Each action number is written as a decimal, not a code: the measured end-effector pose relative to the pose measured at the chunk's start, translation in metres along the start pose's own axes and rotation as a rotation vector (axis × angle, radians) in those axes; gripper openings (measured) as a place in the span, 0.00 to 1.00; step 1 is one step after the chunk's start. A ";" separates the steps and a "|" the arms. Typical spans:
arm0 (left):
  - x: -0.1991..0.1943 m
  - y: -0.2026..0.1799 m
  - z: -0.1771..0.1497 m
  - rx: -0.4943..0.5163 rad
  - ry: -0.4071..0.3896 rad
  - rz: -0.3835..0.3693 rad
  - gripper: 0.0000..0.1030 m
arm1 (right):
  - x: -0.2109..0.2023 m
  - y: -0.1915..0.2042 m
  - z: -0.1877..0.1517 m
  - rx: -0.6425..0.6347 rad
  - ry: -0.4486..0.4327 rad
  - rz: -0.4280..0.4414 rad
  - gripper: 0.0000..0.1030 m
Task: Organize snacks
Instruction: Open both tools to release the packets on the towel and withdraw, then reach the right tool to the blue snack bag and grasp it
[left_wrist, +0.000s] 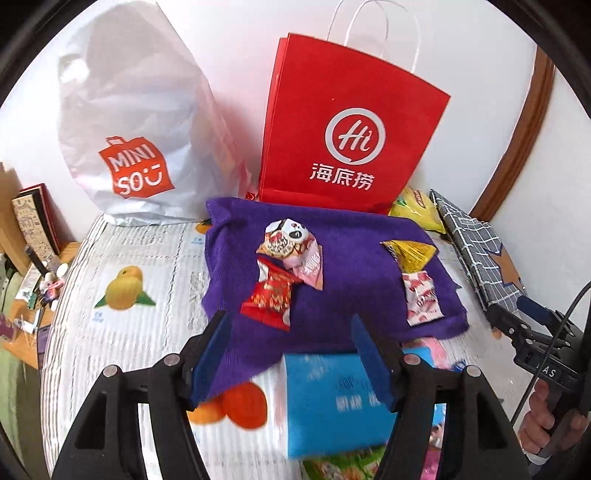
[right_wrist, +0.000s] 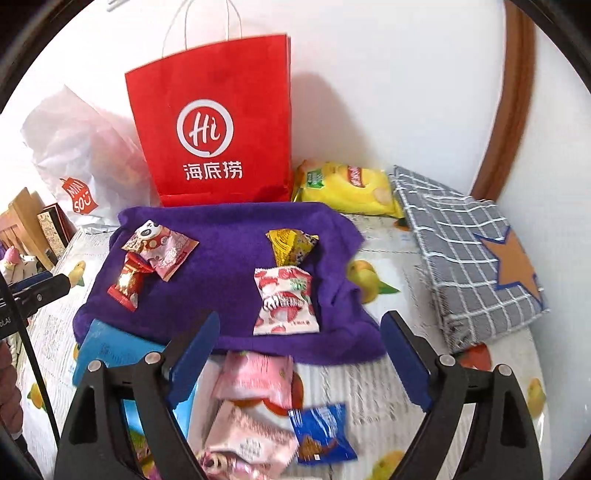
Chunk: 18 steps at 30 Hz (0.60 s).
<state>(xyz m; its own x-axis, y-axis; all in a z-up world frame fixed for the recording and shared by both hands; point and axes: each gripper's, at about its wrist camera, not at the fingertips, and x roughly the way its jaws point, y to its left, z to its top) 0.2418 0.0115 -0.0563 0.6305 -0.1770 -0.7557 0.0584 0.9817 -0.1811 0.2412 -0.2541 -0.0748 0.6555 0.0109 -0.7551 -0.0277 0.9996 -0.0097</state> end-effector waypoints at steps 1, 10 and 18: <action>-0.006 -0.001 -0.005 -0.002 -0.002 -0.005 0.64 | -0.007 -0.002 -0.005 0.002 -0.009 -0.002 0.86; -0.041 -0.016 -0.043 0.028 -0.026 -0.002 0.64 | -0.050 -0.021 -0.047 0.053 -0.031 0.001 0.86; -0.053 -0.021 -0.072 0.042 -0.025 0.012 0.64 | -0.054 -0.038 -0.083 0.069 0.008 -0.015 0.85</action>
<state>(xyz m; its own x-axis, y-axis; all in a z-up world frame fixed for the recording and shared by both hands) 0.1520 -0.0047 -0.0579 0.6505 -0.1639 -0.7416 0.0830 0.9859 -0.1451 0.1447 -0.2944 -0.0879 0.6492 -0.0041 -0.7606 0.0342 0.9991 0.0238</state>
